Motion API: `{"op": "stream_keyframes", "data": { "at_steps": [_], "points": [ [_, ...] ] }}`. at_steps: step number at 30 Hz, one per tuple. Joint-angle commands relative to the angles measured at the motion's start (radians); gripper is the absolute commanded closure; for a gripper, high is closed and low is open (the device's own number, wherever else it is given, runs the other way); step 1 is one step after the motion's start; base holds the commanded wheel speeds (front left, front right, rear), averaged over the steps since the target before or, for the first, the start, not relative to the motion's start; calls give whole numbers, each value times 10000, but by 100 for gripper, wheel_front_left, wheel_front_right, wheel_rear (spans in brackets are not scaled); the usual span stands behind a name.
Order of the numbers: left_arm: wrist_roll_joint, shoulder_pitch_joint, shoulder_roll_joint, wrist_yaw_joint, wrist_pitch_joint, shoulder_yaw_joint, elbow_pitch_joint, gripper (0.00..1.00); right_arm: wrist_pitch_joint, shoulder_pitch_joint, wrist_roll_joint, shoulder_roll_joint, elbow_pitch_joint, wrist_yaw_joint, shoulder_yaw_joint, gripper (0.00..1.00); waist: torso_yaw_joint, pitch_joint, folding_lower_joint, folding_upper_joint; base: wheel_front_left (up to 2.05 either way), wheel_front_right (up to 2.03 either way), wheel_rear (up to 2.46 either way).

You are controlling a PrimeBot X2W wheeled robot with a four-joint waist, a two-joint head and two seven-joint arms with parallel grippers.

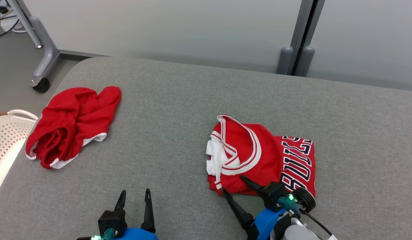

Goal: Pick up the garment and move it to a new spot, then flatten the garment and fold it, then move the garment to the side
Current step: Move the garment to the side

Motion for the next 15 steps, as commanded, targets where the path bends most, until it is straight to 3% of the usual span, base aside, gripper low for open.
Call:
{"op": "stream_keyframes", "data": {
  "at_steps": [1, 7, 9, 11, 12, 15],
  "points": [
    [-58, -177, -6, 59, -26, -30, -63, 0, -47, -192, -183, -43, 137, 1, 26, 0, 192, 190, -1, 0, 0, 0, 0],
    [-235, -305, -5, 168, -27, -244, -170, 0, -46, -535, -798, -44, 764, 1, -5, 0, 362, 487, -1, 0, 0, 0, 0],
    [-268, -368, -3, 198, -27, -338, -192, 0, -46, -615, -931, -43, 943, 1, 4, 40, 386, 586, -1, 0, 0, 0, 0],
    [-336, -422, -5, 242, -27, -421, -204, 0, -48, -703, -1033, -43, 1120, 1, 57, 89, 403, 659, -1, 0, 0, 0, 0],
    [-353, -447, -3, 255, -27, -448, -202, 0, -46, -739, -1059, -44, 1204, 1, 79, 100, 410, 686, -1, 0, 0, 0, 0],
    [-378, -582, -5, 279, -27, -491, -202, 0, -44, -857, -1072, -44, 1328, 1, 101, 100, 413, 755, -1, 0, 0, 0, 0]
  ]
}}
